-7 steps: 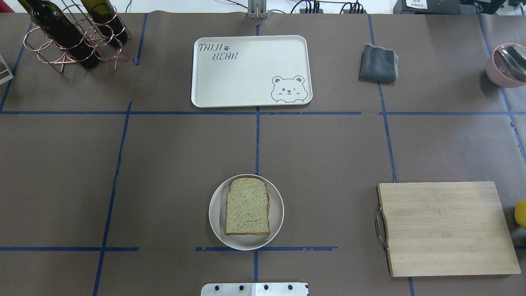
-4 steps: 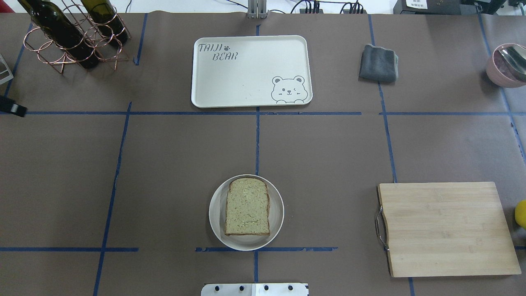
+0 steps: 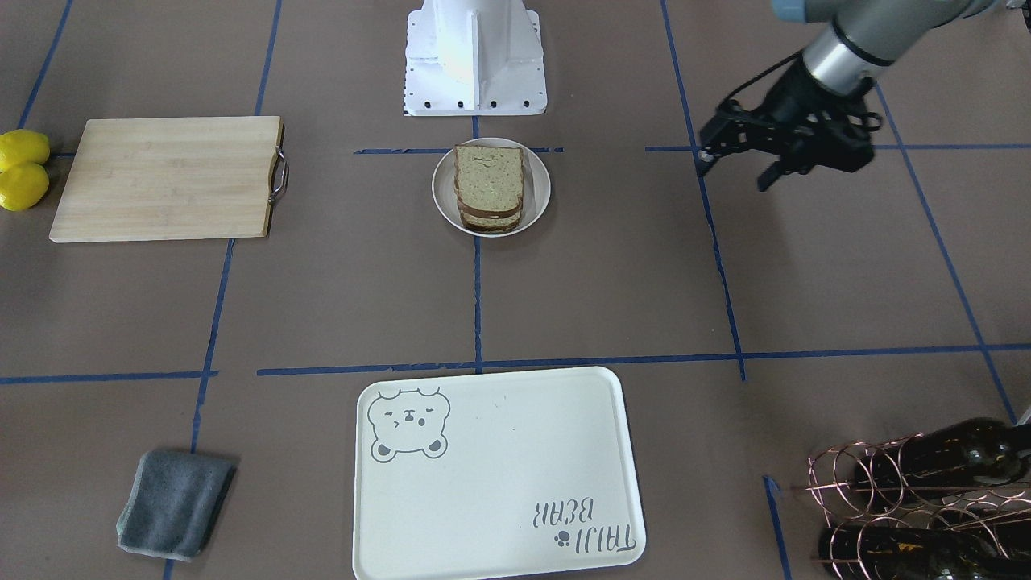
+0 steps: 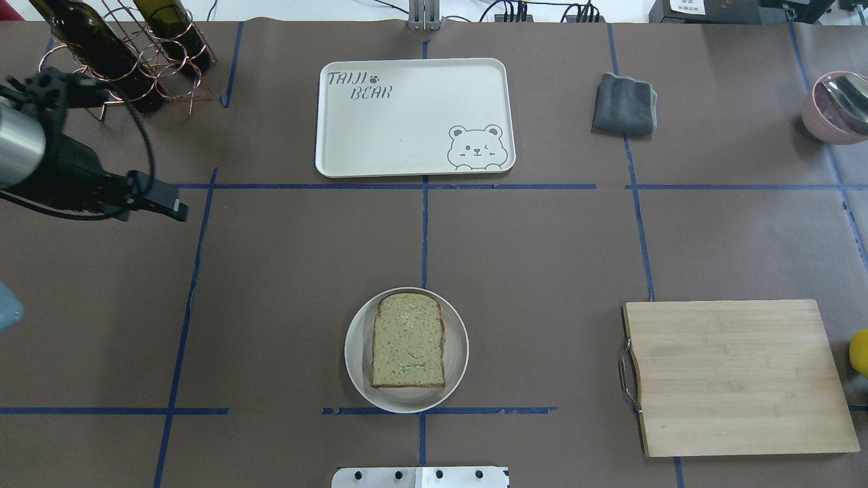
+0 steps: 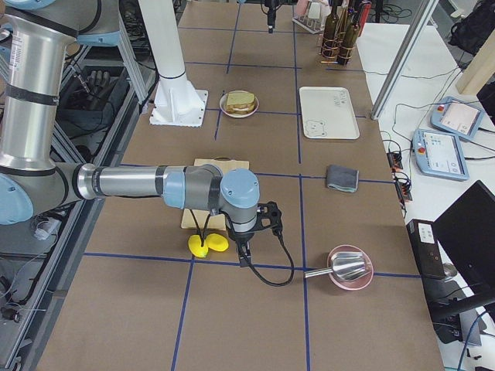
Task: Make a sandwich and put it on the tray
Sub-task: 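Move the left gripper to the plate rim and grasp it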
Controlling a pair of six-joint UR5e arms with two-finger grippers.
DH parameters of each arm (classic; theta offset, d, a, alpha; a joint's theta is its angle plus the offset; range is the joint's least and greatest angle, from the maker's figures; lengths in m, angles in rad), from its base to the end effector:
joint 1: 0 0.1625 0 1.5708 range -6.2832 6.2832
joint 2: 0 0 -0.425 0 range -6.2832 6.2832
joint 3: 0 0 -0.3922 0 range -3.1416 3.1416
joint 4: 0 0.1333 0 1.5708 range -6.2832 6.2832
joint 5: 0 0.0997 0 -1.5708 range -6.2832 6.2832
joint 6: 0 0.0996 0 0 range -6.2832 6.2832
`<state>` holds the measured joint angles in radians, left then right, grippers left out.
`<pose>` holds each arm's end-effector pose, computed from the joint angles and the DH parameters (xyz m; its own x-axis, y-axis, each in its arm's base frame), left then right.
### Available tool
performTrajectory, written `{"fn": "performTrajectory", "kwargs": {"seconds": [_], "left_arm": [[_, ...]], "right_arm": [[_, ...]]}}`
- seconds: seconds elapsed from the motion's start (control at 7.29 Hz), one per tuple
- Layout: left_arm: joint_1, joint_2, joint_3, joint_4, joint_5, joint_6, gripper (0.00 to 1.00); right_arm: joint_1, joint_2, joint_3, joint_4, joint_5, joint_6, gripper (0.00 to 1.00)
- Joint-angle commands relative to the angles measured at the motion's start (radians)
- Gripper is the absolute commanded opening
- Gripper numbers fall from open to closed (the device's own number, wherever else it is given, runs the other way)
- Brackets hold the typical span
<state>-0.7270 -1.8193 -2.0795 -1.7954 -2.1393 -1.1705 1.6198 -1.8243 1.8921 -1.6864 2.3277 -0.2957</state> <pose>0.3316 -0.4016 0.2688 0.4702 0.0213 -0.8823 0.0460 0.9978 0.0486 0.0835 -0.3772 0.6244 0.7073 -0.2253 0.6700 0.1643 0.9743 0.1542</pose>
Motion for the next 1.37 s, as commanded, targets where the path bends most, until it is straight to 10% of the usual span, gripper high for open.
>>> {"fn": "performTrajectory", "kwargs": {"seconds": [0.0, 0.41, 1.23], "left_arm": [[0.226, -0.034, 0.083, -0.226, 0.211, -0.304, 0.99], [0.336, -0.046, 0.202, -0.325, 0.291, -0.383, 0.61], [0.379, -0.092, 0.282, -0.348, 0.289, -0.383, 0.45]], "right_arm": [[0.0, -0.001, 0.001, 0.001, 0.002, 0.001, 1.0], [0.0, 0.0, 0.002, 0.001, 0.004, 0.003, 1.0], [0.0, 0.002, 0.004, 0.001, 0.005, 0.003, 1.0]]}}
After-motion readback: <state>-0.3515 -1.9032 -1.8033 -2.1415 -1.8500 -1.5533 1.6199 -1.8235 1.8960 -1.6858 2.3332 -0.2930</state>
